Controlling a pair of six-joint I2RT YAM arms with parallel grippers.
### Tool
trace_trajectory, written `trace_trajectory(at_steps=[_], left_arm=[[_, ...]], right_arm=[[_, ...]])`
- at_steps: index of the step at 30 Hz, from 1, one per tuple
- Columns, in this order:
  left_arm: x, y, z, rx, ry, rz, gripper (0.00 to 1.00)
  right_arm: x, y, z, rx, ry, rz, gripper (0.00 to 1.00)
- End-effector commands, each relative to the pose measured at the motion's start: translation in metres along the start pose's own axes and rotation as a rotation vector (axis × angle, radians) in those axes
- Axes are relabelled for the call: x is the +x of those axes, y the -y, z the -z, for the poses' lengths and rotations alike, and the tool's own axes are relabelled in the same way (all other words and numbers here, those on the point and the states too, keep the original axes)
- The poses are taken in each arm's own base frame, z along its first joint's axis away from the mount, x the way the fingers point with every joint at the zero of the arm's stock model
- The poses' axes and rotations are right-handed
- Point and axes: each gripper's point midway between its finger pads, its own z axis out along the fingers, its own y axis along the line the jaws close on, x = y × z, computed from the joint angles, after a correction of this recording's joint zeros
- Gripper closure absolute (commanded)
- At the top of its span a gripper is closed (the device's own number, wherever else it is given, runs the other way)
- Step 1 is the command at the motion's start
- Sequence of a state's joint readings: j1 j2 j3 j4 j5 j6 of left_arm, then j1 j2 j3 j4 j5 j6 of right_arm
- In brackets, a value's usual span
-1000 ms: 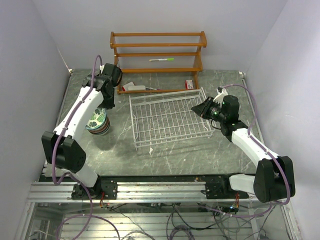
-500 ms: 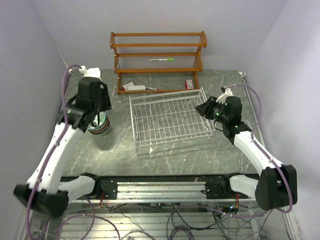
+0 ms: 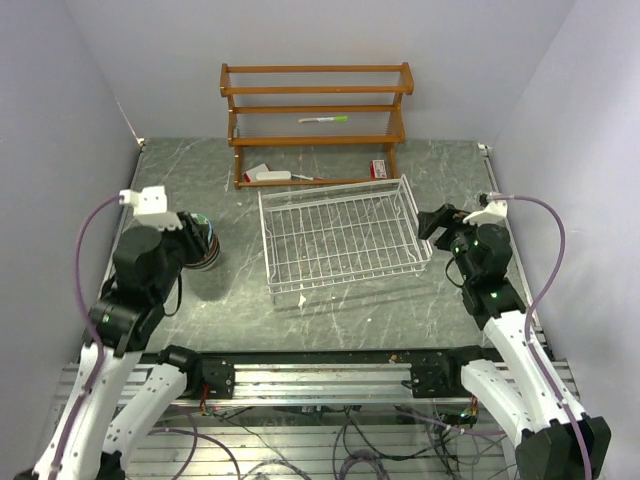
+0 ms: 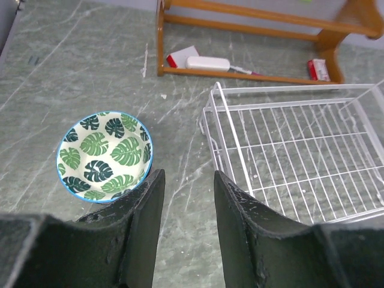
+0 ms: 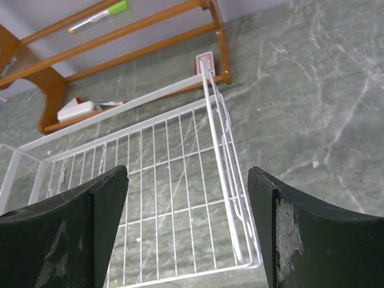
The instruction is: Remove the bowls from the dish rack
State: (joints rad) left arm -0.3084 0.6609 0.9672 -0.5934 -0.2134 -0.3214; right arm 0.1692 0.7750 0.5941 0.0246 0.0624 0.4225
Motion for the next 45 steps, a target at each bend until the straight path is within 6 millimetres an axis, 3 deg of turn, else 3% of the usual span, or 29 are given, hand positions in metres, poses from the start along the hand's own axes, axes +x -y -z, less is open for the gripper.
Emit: trace_trajectory(at_steps=[1,9,17,20,25,45], left_arm=[[-0.006,0.003,0.02,0.071,0.1,-0.004,0.51],[0.013,-0.006,0.034,0.074,0.119,0.01,0.53],[0.028,0.002,0.025,0.113,0.046,-0.016,0.55],[0.032,0.0,0.02,0.091,0.023,-0.014,0.54],[0.032,-0.004,0.019,0.07,0.02,-0.009,0.53],[0.036,-0.007,0.017,0.053,0.014,-0.008,0.53]], right_arm=[[0.011,0.019,0.009,0.076,0.004,0.004,0.19],[0.017,0.022,0.03,0.069,0.014,0.001,0.17],[0.031,0.028,0.049,0.042,0.06,-0.006,0.16],[0.04,0.029,0.05,0.036,0.051,-0.015,0.16],[0.033,0.03,0.052,0.046,0.068,-0.009,0.15],[0.036,0.025,0.048,0.018,0.053,-0.005,0.14]])
